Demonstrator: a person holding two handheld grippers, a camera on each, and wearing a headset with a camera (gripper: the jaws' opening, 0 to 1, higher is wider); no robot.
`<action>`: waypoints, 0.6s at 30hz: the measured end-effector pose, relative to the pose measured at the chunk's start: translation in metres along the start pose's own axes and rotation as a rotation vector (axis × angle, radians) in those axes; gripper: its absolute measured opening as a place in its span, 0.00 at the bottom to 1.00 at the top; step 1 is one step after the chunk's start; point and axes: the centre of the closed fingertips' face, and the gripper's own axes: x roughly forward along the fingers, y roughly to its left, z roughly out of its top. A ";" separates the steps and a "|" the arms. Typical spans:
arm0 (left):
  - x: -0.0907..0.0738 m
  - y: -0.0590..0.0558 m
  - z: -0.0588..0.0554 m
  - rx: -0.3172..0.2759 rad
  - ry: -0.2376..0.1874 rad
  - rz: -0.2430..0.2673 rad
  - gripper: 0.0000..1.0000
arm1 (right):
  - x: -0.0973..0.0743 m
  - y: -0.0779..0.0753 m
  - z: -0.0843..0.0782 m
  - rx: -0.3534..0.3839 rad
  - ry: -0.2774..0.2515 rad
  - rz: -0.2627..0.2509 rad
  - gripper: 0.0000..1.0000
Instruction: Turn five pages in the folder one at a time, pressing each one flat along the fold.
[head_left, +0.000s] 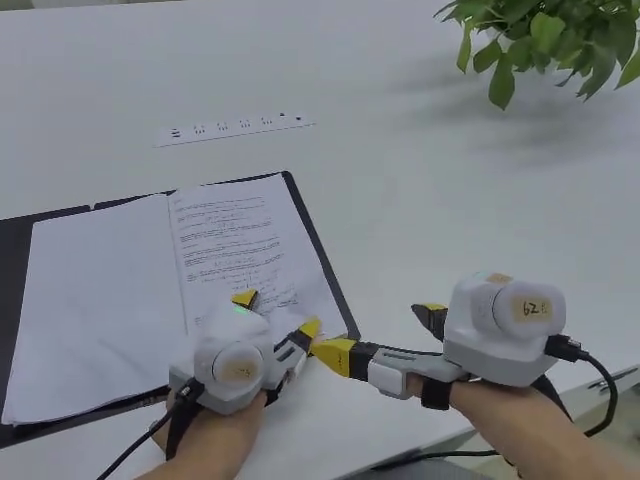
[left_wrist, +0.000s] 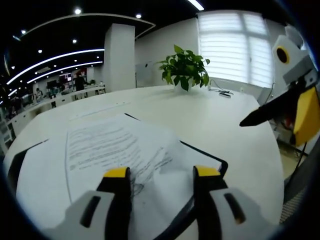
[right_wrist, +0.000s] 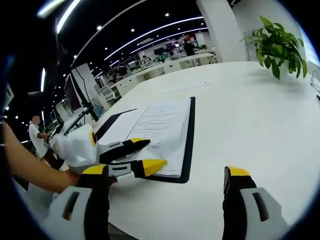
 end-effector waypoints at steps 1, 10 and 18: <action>0.000 0.000 0.000 -0.006 -0.001 0.001 0.48 | 0.000 0.000 -0.001 0.003 0.001 0.000 0.95; -0.001 0.006 0.003 -0.077 -0.002 0.012 0.41 | 0.003 0.003 -0.001 -0.001 0.014 0.009 0.95; -0.004 0.009 0.003 -0.151 -0.012 -0.019 0.38 | 0.012 0.009 0.009 -0.021 -0.009 0.040 0.87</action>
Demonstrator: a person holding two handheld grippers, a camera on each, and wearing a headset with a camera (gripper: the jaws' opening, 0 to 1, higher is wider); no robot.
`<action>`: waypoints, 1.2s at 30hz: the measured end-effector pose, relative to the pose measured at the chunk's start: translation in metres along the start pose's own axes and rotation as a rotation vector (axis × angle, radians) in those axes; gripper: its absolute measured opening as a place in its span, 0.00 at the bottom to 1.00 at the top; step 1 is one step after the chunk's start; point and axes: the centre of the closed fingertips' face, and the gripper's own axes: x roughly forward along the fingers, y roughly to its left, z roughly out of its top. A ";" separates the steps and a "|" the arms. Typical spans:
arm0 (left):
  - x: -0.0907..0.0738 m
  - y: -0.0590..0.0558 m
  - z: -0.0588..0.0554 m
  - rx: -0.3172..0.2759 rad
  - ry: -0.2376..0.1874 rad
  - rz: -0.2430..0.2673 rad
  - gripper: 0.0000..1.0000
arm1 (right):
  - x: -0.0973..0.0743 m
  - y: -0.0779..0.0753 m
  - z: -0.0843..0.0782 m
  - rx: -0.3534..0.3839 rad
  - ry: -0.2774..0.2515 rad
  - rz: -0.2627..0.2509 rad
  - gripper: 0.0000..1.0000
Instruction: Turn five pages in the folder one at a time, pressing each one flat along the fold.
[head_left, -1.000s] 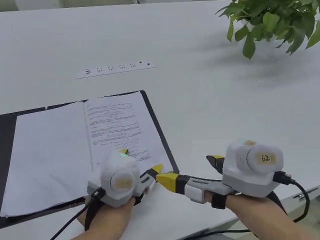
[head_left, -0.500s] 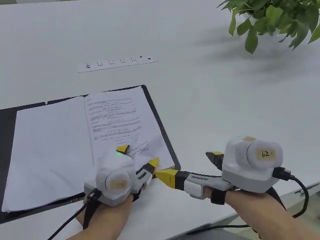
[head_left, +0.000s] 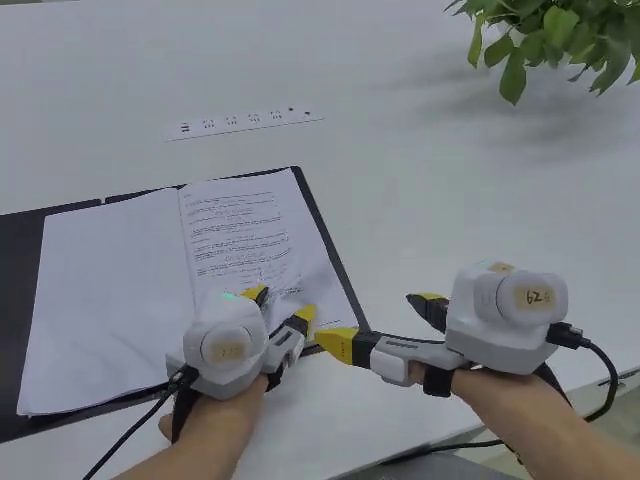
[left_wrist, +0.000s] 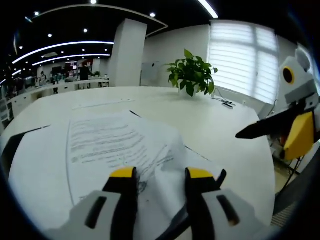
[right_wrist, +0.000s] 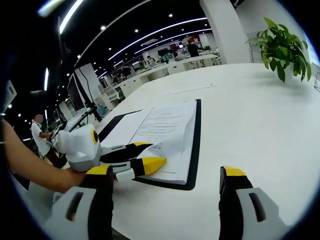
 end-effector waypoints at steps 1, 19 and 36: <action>0.000 0.000 0.000 -0.001 0.001 0.000 0.37 | 0.004 0.001 0.001 -0.004 0.003 0.005 0.87; -0.011 0.013 0.001 -0.215 -0.013 -0.031 0.20 | 0.014 0.009 0.006 -0.007 0.005 0.022 0.86; -0.011 0.020 0.000 -0.314 0.009 -0.033 0.13 | 0.085 0.001 0.033 0.171 -0.024 0.132 0.53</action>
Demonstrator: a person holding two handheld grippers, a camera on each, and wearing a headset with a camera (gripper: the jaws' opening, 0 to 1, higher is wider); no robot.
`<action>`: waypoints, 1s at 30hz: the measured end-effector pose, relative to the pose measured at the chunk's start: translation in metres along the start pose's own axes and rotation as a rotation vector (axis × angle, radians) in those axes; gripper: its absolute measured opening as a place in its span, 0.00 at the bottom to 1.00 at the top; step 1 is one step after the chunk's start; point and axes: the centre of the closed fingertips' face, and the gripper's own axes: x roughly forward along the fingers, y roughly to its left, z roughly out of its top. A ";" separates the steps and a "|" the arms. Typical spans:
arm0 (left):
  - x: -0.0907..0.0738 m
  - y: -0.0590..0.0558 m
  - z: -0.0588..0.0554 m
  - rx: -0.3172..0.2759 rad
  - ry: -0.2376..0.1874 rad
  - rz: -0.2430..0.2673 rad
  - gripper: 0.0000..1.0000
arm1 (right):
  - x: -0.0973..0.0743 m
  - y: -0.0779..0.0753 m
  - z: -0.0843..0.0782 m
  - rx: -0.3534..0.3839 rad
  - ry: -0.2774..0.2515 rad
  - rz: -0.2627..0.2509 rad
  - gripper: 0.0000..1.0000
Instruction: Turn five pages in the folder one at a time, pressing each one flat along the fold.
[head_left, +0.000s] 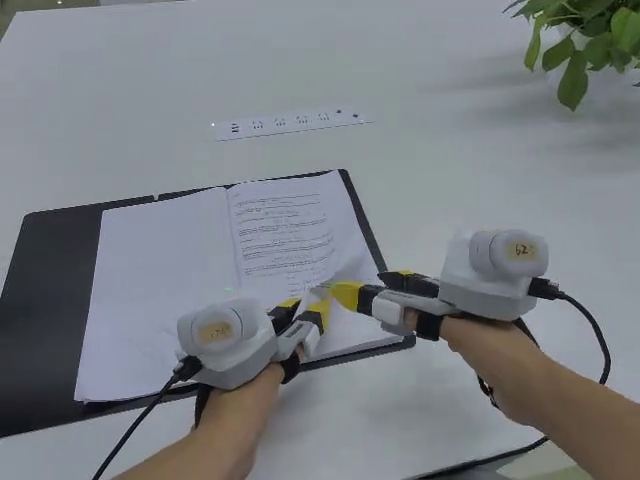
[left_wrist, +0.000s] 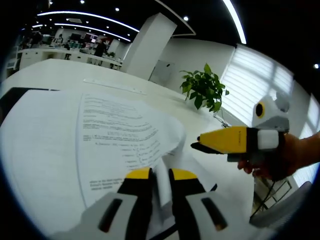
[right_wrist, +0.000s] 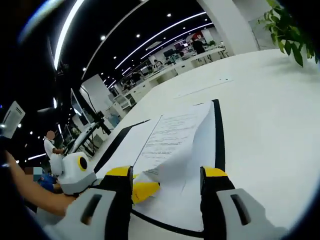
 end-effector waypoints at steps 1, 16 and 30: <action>0.000 0.000 0.000 -0.001 0.000 0.000 0.12 | 0.002 -0.003 0.001 0.004 0.003 -0.003 0.53; 0.000 0.000 0.000 -0.022 0.000 0.006 0.12 | 0.007 0.008 0.015 0.221 -0.073 0.063 0.25; -0.001 -0.003 0.000 -0.034 0.005 0.002 0.14 | 0.000 -0.001 0.019 0.308 -0.098 0.042 0.01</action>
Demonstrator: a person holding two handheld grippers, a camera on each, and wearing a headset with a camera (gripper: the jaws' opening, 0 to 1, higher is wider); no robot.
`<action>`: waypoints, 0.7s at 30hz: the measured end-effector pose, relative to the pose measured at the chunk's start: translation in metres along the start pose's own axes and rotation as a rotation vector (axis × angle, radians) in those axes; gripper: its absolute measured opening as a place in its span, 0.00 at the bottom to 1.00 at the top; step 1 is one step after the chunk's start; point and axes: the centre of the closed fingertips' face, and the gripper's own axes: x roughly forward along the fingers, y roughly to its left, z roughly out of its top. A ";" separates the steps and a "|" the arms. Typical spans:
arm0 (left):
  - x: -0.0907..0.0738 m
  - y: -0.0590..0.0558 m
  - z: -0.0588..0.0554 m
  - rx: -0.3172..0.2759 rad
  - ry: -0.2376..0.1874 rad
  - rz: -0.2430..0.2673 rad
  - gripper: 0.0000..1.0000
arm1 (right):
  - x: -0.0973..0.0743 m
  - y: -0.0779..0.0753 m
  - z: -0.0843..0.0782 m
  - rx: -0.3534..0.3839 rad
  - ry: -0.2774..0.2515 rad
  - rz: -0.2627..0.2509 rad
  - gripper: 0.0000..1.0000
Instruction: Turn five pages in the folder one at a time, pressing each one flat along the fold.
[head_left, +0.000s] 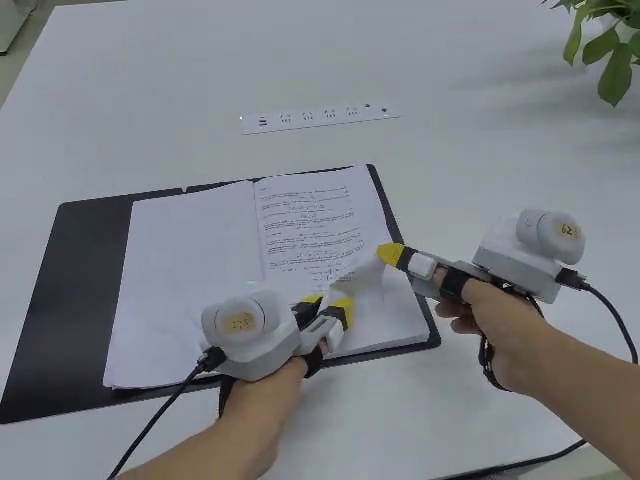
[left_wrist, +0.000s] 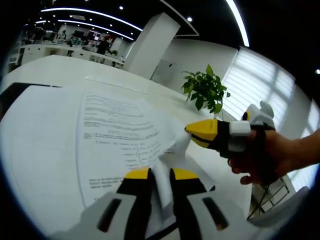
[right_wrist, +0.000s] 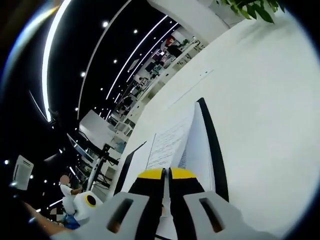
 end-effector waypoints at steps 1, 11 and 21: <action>0.000 -0.001 0.000 0.000 0.003 -0.002 0.15 | 0.000 0.001 0.000 0.020 0.001 0.000 0.01; -0.036 -0.013 0.005 0.082 0.036 -0.058 0.38 | -0.009 0.023 0.008 0.084 0.010 0.028 0.00; -0.090 0.006 0.025 0.198 0.022 -0.044 0.48 | -0.008 0.080 0.013 0.060 -0.012 0.107 0.00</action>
